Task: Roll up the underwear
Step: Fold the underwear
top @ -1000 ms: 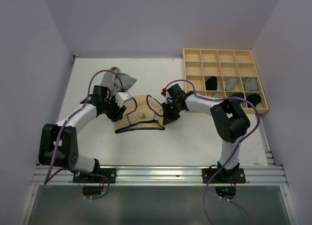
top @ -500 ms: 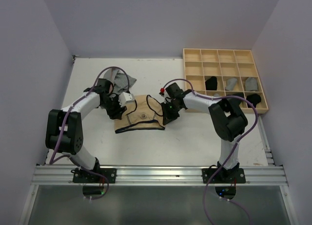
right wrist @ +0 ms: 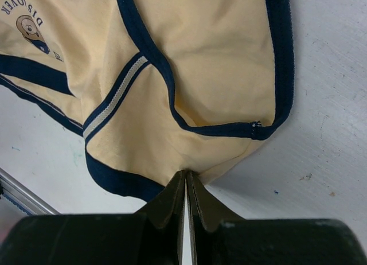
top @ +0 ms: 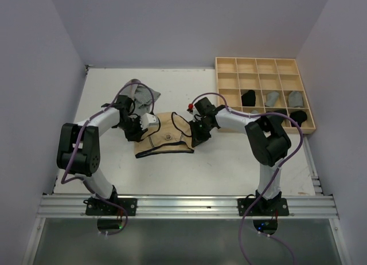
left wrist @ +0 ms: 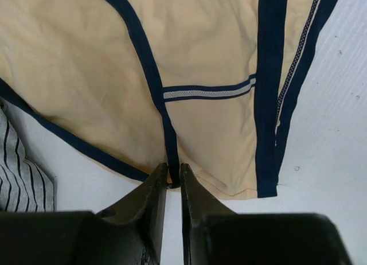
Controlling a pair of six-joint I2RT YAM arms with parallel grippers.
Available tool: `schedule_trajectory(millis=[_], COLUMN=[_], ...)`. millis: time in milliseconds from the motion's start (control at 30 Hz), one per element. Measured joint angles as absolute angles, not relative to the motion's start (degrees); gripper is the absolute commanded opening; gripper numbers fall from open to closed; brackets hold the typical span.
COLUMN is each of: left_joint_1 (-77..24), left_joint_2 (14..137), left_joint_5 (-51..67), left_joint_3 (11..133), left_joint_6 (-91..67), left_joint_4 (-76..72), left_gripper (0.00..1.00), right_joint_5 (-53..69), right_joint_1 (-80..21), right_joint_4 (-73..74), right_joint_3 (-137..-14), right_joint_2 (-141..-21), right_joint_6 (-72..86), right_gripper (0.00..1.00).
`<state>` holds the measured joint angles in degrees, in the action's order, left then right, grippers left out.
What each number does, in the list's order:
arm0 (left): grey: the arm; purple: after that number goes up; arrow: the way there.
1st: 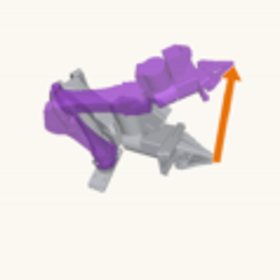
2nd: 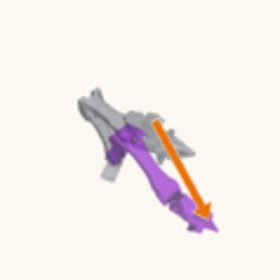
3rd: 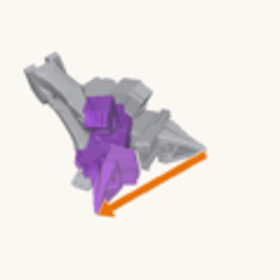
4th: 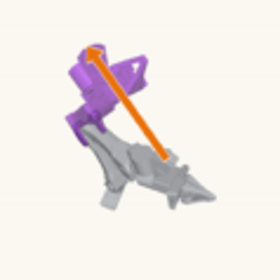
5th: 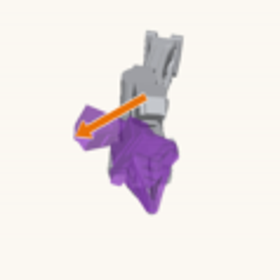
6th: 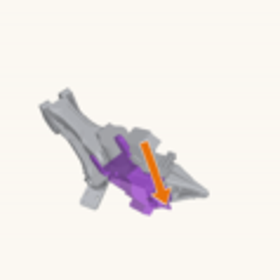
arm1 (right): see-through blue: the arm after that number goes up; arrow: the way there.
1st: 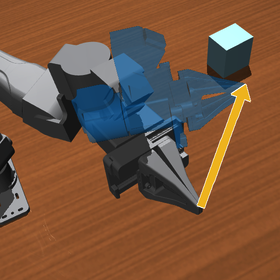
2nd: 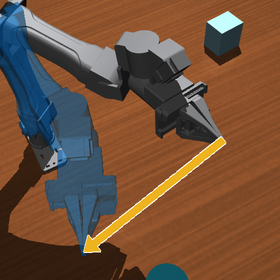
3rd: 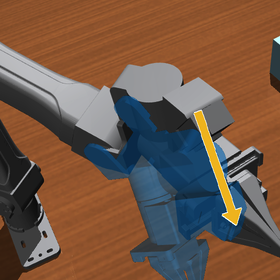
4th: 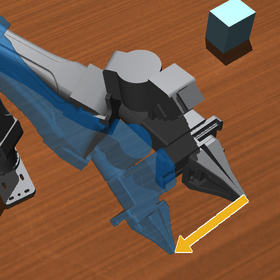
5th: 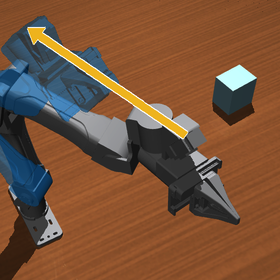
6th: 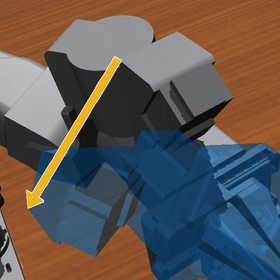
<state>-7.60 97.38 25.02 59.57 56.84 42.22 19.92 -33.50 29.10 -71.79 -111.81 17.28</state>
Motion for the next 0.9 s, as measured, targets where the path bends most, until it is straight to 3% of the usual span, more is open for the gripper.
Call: schedule_trajectory(millis=[167, 900], left_joint_1=[-7.57, -4.19], left_joint_2=[97.32, 93.93], left_joint_5=[24.53, 21.56], left_joint_3=[59.64, 60.03], left_joint_6=[58.08, 65.19], left_joint_4=[43.29, 50.37], left_gripper=[0.00, 0.00], right_joint_5=[19.94, 20.01], right_joint_1=[-33.41, -32.93], right_joint_4=[29.10, 29.28], right_joint_3=[-71.81, -71.85], right_joint_2=[-111.85, -111.87], right_joint_6=[17.06, 13.45], right_gripper=[0.09, 0.05])
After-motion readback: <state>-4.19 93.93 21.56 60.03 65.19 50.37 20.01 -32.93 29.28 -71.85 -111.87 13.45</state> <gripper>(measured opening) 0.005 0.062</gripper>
